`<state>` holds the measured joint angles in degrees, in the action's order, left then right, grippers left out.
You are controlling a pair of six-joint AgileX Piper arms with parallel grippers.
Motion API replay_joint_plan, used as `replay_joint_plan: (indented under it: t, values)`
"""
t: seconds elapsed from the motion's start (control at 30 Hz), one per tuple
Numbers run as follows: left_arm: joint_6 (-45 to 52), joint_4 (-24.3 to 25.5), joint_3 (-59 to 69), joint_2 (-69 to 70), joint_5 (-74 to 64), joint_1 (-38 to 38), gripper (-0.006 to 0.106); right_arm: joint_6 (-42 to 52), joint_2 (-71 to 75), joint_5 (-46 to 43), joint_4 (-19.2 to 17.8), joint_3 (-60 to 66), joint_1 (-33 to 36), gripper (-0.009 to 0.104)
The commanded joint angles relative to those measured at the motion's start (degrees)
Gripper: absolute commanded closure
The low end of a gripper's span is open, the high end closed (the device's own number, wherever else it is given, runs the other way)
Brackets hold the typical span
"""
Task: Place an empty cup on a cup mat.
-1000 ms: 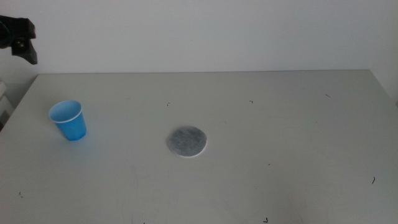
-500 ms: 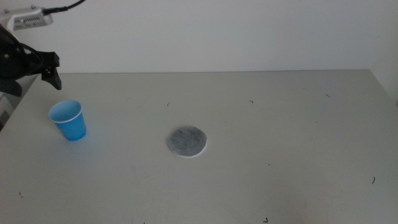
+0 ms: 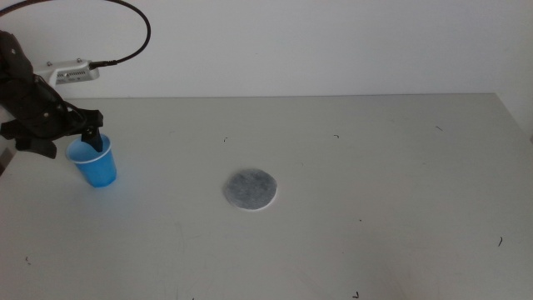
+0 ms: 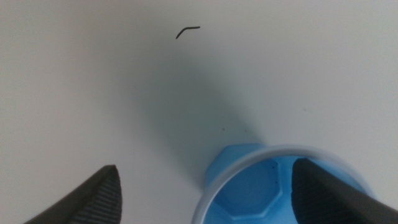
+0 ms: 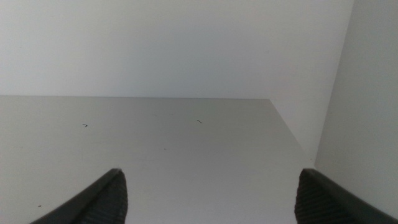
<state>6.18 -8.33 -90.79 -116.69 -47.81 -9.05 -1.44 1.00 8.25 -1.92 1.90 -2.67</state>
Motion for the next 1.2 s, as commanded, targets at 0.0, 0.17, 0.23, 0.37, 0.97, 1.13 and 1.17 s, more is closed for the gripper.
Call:
replay_joint_plan:
  t: [0.0, 0.17, 0.23, 0.37, 0.97, 1.13, 1.17]
  values:
    - [0.2, -0.9, -2.0, 2.4, 2.6, -0.1, -0.005, 0.5, 1.1, -4.5, -0.5, -0.7, 0.1, 0.001]
    - [0.2, -0.7, -2.0, 1.2, 2.5, -0.1, 0.006, 0.5, 1.1, -4.5, -0.5, -0.7, 0.1, 0.001]
    - [0.6, -0.8, -2.0, 1.1, 2.0, -0.1, 0.018, 0.5, 1.1, -4.5, -0.5, -0.7, 0.1, 0.001]
    - [1.3, -1.5, -2.0, 1.1, 0.5, 0.0, 0.054, 0.5, 1.1, -4.5, -0.5, -0.7, 0.1, 0.001]
    - [-1.9, -2.4, -2.0, 8.6, -6.1, 7.9, 0.100, 0.5, 1.1, -4.5, -0.5, -0.7, 0.1, 0.001]
    - [-5.7, -2.4, -2.0, 9.5, -6.2, 15.2, 0.100, 0.5, 1.1, -4.5, -0.5, -0.7, 0.1, 0.001]
    - [-6.2, -2.4, -2.0, 9.4, -6.0, 16.9, 0.100, 0.5, 1.1, -4.5, -0.5, -0.7, 0.1, 0.001]
